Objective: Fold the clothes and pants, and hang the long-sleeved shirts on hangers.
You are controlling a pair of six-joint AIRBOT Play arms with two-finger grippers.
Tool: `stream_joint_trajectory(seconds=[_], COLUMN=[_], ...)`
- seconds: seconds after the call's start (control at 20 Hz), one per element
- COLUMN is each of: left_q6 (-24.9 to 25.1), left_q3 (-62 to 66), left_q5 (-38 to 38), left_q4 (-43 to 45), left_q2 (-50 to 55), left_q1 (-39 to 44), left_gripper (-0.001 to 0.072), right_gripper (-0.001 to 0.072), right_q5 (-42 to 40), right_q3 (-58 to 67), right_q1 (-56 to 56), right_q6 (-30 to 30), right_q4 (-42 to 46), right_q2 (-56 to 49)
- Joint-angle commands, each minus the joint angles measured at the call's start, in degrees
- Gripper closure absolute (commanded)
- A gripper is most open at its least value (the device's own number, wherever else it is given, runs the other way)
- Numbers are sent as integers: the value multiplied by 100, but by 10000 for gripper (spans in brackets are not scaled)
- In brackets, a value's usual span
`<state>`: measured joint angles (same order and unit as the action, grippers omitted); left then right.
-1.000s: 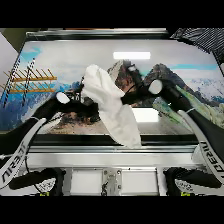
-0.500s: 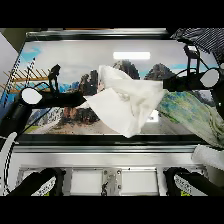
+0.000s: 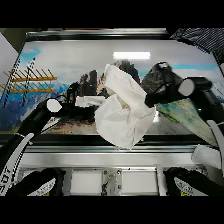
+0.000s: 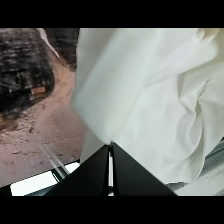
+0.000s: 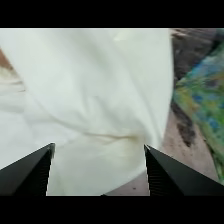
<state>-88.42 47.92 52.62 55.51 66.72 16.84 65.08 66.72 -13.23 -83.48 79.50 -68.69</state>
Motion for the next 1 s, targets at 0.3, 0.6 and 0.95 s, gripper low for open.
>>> stream_joint_trajectory(seconds=[0.3, 0.6, 0.95], left_q6=[11, 11, 11], left_q3=[-20, -20, -20], left_q5=[181, 179, 181], left_q4=[4, 4, 7], left_q2=[101, 103, 92], left_q1=[-439, -439, -446], left_gripper=[698, 697, 697], right_gripper=[103, 332, 691], right_q5=[-1687, -2299, -2361], right_q3=[-63, -26, -4], right_q1=[-1436, -1403, -935], right_q6=[-1086, -1412, -1818], right_q4=[942, 935, 938], right_q2=[-1519, -1569, -1609])
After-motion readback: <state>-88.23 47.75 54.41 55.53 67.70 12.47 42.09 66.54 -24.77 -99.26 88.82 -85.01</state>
